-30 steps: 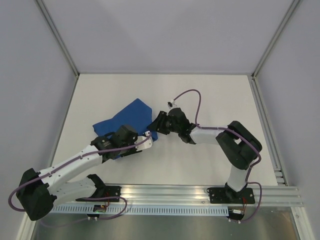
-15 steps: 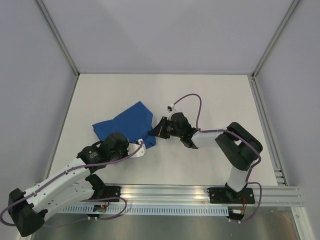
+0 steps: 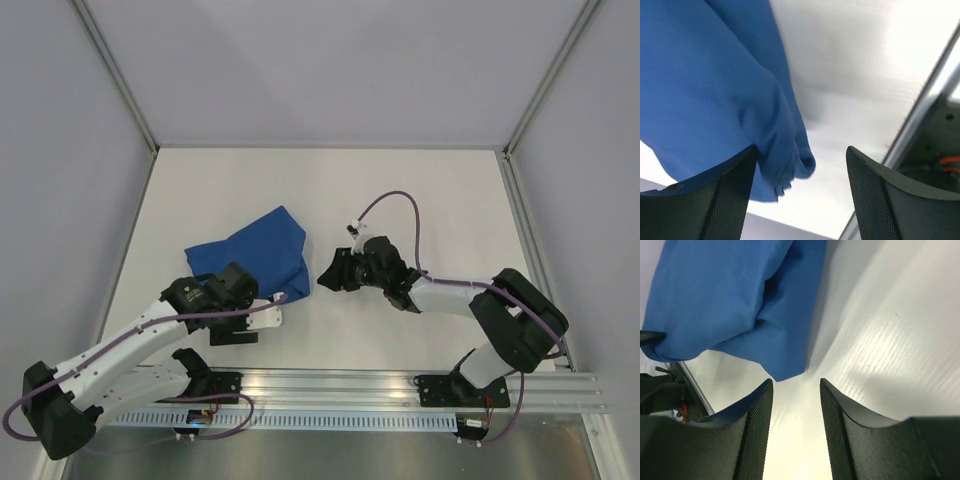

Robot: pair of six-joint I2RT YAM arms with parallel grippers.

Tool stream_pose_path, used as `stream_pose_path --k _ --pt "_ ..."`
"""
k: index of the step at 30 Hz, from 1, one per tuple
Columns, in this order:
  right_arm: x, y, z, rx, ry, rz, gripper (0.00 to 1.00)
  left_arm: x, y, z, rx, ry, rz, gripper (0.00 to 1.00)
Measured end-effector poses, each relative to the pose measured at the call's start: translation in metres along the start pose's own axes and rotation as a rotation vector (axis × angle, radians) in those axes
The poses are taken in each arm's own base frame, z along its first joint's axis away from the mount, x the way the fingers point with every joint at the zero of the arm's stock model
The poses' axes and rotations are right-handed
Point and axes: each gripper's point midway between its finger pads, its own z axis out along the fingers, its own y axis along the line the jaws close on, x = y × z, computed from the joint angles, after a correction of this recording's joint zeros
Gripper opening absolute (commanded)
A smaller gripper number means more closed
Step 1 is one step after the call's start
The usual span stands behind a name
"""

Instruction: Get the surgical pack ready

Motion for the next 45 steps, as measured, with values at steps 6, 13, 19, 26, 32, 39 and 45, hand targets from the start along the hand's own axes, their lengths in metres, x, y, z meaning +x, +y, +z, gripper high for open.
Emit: stream_pose_path --k 6,13,19,26,32,39,45 --pt "0.011 -0.015 -0.003 0.031 0.027 -0.089 0.48 0.017 -0.004 -0.026 0.002 0.050 0.047 0.92" --pt "0.018 -0.011 -0.003 -0.012 0.009 -0.167 0.53 -0.062 0.076 -0.086 -0.114 -0.033 -0.087 0.87" --pt "0.028 0.006 0.013 -0.092 -0.007 -0.207 0.55 -0.109 0.089 -0.010 -0.002 0.067 -0.175 0.88" --pt "0.050 -0.005 0.032 -0.113 0.037 -0.176 0.53 -0.095 0.073 0.028 0.016 0.166 -0.188 0.72" --pt "0.049 0.003 0.045 -0.172 0.017 -0.120 0.49 -0.088 0.075 0.041 -0.029 0.164 -0.191 0.50" --pt "0.048 0.005 0.053 -0.187 0.010 -0.083 0.29 -0.079 0.076 0.047 -0.085 0.150 -0.182 0.14" --pt "0.047 0.005 0.057 -0.184 0.012 -0.062 0.06 -0.078 0.075 0.047 -0.094 0.127 -0.171 0.00"
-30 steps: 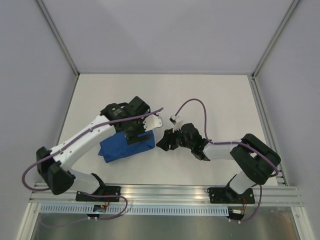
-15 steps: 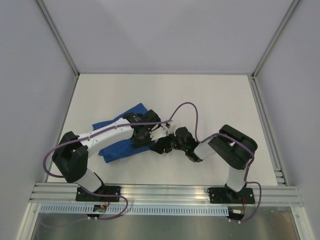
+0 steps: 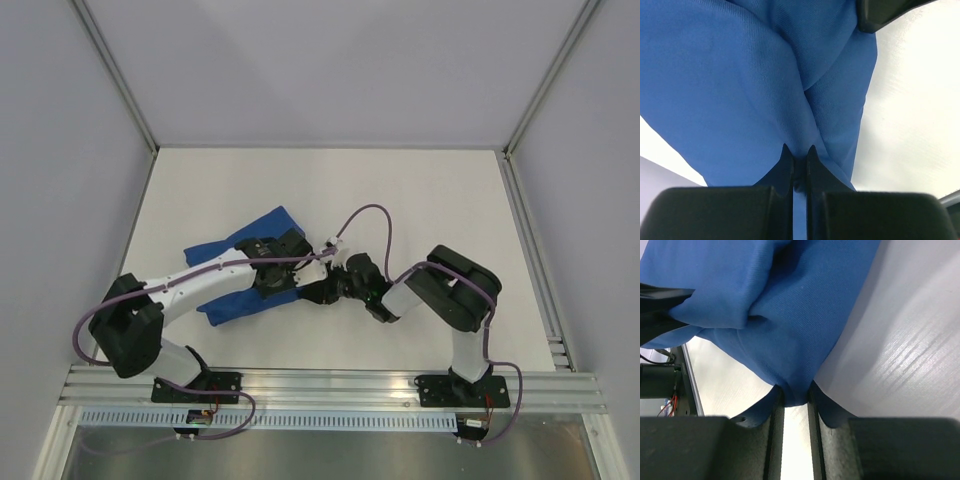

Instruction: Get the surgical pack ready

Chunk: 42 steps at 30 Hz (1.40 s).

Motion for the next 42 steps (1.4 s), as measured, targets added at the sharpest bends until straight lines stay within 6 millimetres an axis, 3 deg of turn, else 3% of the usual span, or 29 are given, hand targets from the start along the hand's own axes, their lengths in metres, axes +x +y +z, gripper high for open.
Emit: stream_pose_path --k 2,8,14,20,22,23,24,26,28,31,35,39,42 --pt "-0.001 0.000 0.002 0.000 0.002 0.015 0.00 0.002 0.000 -0.002 -0.003 -0.017 0.010 0.00" --pt "0.000 -0.001 0.002 0.011 0.021 0.100 0.00 0.010 -0.006 -0.017 -0.028 -0.095 0.104 0.00" --pt "0.005 0.004 0.003 0.006 0.057 0.174 0.00 0.019 -0.028 -0.010 -0.029 -0.094 0.246 0.00" --pt "0.005 0.005 0.004 0.009 0.069 0.192 0.00 0.022 -0.034 -0.005 -0.087 -0.093 0.369 0.00" --pt "0.005 0.005 0.004 0.010 0.072 0.192 0.03 0.024 -0.033 -0.004 -0.107 -0.097 0.395 0.20" --pt "0.005 0.006 0.004 0.008 0.075 0.190 0.07 0.024 -0.033 -0.003 -0.113 -0.098 0.408 0.43" --pt "0.005 0.006 0.003 0.008 0.077 0.187 0.17 0.023 -0.033 -0.004 -0.116 -0.101 0.418 0.54" --pt "0.003 0.005 0.002 0.011 0.077 0.178 0.27 0.026 -0.038 -0.004 -0.087 -0.098 0.439 0.70" --pt "-0.001 0.005 -0.001 0.018 0.077 0.165 0.32 0.032 -0.046 -0.005 -0.036 -0.080 0.454 0.79" --pt "-0.012 0.005 -0.010 0.035 0.069 0.134 0.39 0.034 -0.051 -0.014 0.032 -0.065 0.458 0.84" --pt "-0.045 0.016 -0.025 0.038 0.013 0.066 0.54 0.034 -0.059 -0.039 0.138 -0.064 0.470 0.92" --pt "-0.077 0.036 -0.036 0.038 -0.023 -0.013 0.65 0.038 -0.068 -0.066 0.228 -0.085 0.478 0.91" --pt "-0.096 0.047 -0.034 0.047 -0.025 -0.039 0.75 0.044 -0.069 -0.084 0.261 -0.110 0.452 0.89"
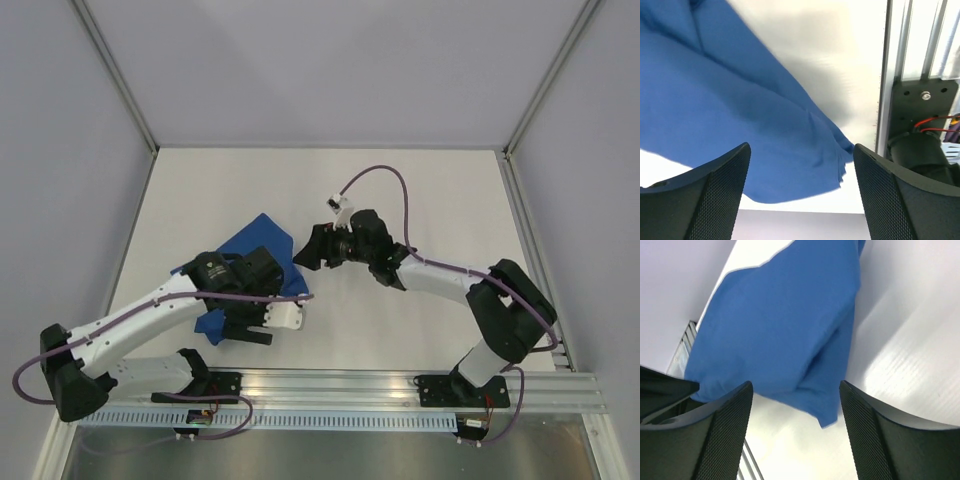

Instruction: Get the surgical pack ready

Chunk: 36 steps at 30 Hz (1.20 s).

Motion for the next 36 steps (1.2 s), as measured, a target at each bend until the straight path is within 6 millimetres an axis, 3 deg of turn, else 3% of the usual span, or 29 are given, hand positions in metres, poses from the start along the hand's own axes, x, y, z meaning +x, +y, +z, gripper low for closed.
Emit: stream_pose_path --k 4,7,10,12,16,21,31,36 --pt "-0.020 0.006 0.016 0.006 0.004 0.001 0.75 0.022 0.016 -0.028 -0.089 -0.076 -0.192 0.82" --pt "-0.019 -0.003 0.035 0.026 0.026 0.034 0.75 0.052 0.030 -0.037 -0.193 -0.072 -0.352 0.80" --pt "-0.003 -0.019 0.057 0.051 0.080 0.073 0.75 0.071 0.025 -0.018 -0.219 -0.033 -0.405 0.81" --pt "0.014 -0.025 0.071 0.048 0.134 0.096 0.74 0.081 0.009 0.006 -0.175 0.009 -0.414 0.81" --pt "0.047 -0.024 0.080 0.031 0.213 0.124 0.70 0.097 -0.009 0.044 -0.155 0.059 -0.422 0.79" --pt "0.057 -0.021 0.078 0.006 0.215 0.147 0.63 0.105 -0.012 0.051 -0.232 0.056 -0.417 0.79" --pt "0.057 -0.020 0.077 -0.014 0.191 0.203 0.17 0.110 -0.002 0.040 -0.299 0.071 -0.424 0.89" --pt "0.056 -0.020 0.076 -0.024 0.176 0.230 0.03 0.108 0.012 0.009 -0.359 0.061 -0.447 0.93"
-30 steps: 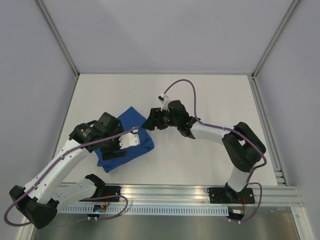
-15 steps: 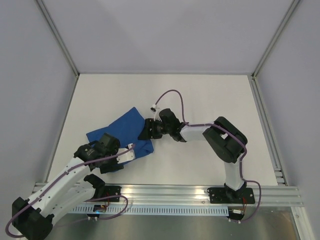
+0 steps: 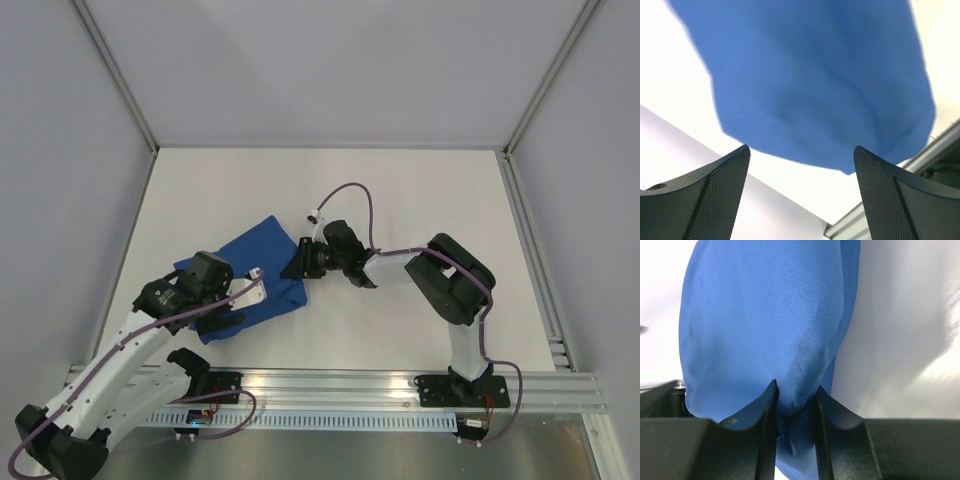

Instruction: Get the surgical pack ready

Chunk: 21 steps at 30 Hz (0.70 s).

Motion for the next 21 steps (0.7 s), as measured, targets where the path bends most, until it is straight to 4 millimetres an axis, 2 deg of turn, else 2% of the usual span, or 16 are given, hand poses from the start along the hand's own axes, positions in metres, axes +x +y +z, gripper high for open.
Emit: stream_pose_path --k 1,5,11,16,21 --pt "0.000 -0.001 -0.001 -0.003 -0.005 0.006 0.00 -0.005 0.009 -0.009 -0.023 -0.019 -0.013 0.93" --pt "-0.001 -0.005 -0.008 -0.006 -0.019 0.035 0.00 -0.022 0.041 -0.038 -0.125 -0.100 -0.059 0.94" --pt "-0.009 -0.026 -0.038 0.037 -0.071 0.093 0.00 -0.013 0.054 -0.043 -0.184 -0.068 -0.102 0.95" --pt "-0.032 -0.062 -0.085 0.129 -0.183 0.163 0.01 -0.006 0.064 -0.044 -0.230 -0.041 -0.143 0.96" --pt "-0.055 -0.110 -0.147 0.240 -0.347 0.268 0.00 -0.005 0.069 -0.041 -0.248 -0.031 -0.192 0.96"
